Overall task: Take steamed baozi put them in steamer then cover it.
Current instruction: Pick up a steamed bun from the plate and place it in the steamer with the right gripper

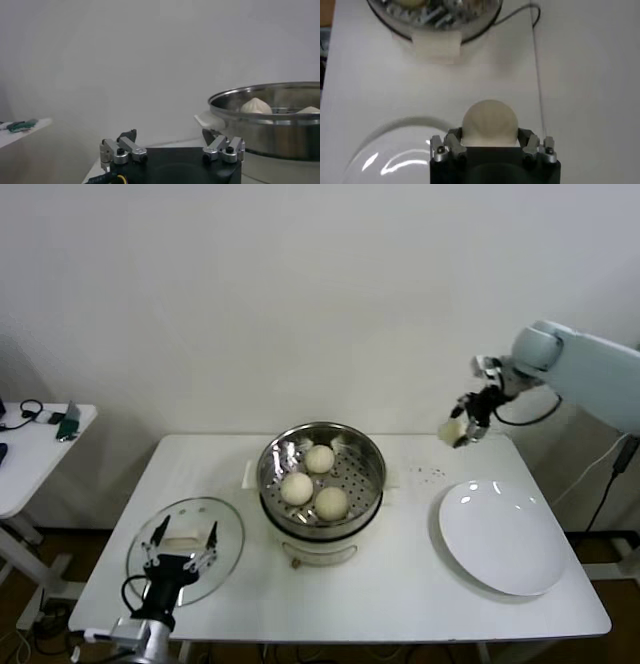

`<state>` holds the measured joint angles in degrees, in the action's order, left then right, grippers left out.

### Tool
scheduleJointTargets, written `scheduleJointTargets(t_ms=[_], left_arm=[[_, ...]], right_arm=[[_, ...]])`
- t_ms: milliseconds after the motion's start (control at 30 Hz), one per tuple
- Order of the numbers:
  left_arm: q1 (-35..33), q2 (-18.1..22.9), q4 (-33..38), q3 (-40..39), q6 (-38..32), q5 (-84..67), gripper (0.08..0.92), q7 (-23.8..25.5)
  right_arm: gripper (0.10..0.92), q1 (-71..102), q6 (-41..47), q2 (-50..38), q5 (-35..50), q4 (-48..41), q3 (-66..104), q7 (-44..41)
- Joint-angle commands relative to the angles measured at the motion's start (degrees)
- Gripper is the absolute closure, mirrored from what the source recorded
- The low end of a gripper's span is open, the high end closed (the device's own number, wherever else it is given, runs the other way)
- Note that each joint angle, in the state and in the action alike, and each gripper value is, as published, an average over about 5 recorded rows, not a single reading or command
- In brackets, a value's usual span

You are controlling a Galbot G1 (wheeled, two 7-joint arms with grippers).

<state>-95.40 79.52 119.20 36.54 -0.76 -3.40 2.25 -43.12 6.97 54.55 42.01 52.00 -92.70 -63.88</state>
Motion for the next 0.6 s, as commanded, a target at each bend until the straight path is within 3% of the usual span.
scheduleJointTargets(t_ms=[33,600], left_arm=[[-0.1,-0.4,0.2,-0.6,-0.2,-0.4,0.177,0.1],[0.9,-0.8,-0.7,-1.0,-0.4,-0.5,0.177,0.3]], right_arm=[[0.313,-11.4,3.8,13.4,16.4,3.3,-13.5,0.3],[0.304,-2.8,5.7,26.5,16.6,1.4,-13.1,1.8]])
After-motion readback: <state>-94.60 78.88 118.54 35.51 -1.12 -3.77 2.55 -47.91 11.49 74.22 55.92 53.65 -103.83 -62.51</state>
